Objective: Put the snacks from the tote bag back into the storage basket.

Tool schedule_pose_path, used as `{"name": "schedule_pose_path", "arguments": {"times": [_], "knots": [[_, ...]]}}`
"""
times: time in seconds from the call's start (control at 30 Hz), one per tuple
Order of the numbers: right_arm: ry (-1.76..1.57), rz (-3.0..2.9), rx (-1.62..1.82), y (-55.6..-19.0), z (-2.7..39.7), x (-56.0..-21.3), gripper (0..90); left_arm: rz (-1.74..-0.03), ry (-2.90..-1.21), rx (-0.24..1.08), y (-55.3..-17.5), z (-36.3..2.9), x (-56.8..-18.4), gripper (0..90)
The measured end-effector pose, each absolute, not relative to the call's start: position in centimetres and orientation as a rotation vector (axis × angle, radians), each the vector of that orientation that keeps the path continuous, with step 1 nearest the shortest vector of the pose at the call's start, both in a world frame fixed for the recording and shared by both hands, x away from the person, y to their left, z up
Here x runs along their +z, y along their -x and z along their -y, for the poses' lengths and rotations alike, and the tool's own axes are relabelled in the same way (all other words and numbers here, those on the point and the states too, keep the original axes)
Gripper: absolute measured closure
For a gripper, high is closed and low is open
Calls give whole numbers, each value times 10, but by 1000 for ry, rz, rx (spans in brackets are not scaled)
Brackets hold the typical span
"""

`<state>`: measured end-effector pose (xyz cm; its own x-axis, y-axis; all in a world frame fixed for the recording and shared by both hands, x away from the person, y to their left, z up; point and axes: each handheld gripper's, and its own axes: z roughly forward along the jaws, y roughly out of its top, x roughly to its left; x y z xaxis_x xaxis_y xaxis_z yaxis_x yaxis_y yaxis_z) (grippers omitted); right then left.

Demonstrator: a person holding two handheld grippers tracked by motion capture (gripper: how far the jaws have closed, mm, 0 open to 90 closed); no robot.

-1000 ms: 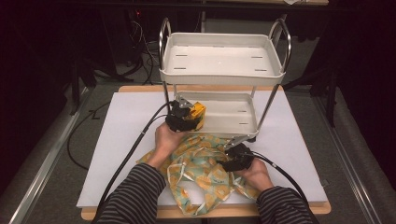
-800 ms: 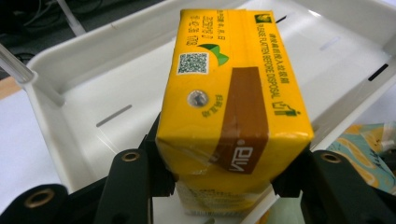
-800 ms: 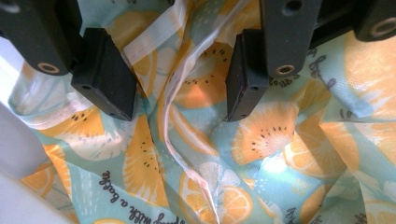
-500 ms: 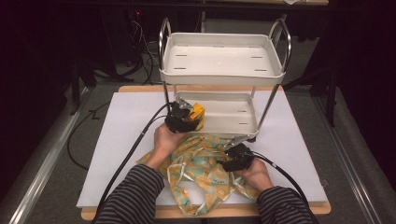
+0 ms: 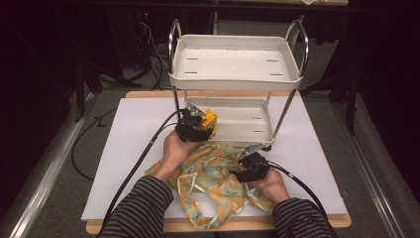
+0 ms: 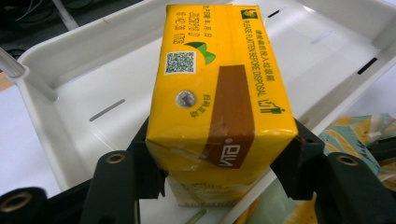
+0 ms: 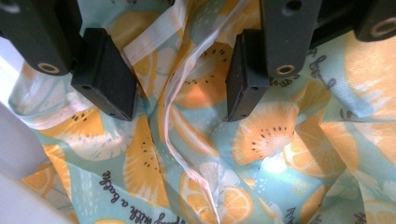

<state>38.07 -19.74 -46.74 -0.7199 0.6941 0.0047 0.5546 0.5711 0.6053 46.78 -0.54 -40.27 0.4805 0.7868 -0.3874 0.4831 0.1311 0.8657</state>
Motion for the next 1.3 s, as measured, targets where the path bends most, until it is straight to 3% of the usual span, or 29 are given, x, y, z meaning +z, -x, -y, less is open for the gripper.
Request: {"name": "schedule_pose_path", "arguments": {"times": [1.3], "knots": [[-1038,-2570,869,-381,198,-467,440,-1101,-1550,417,-448,1,-393,352]]}}
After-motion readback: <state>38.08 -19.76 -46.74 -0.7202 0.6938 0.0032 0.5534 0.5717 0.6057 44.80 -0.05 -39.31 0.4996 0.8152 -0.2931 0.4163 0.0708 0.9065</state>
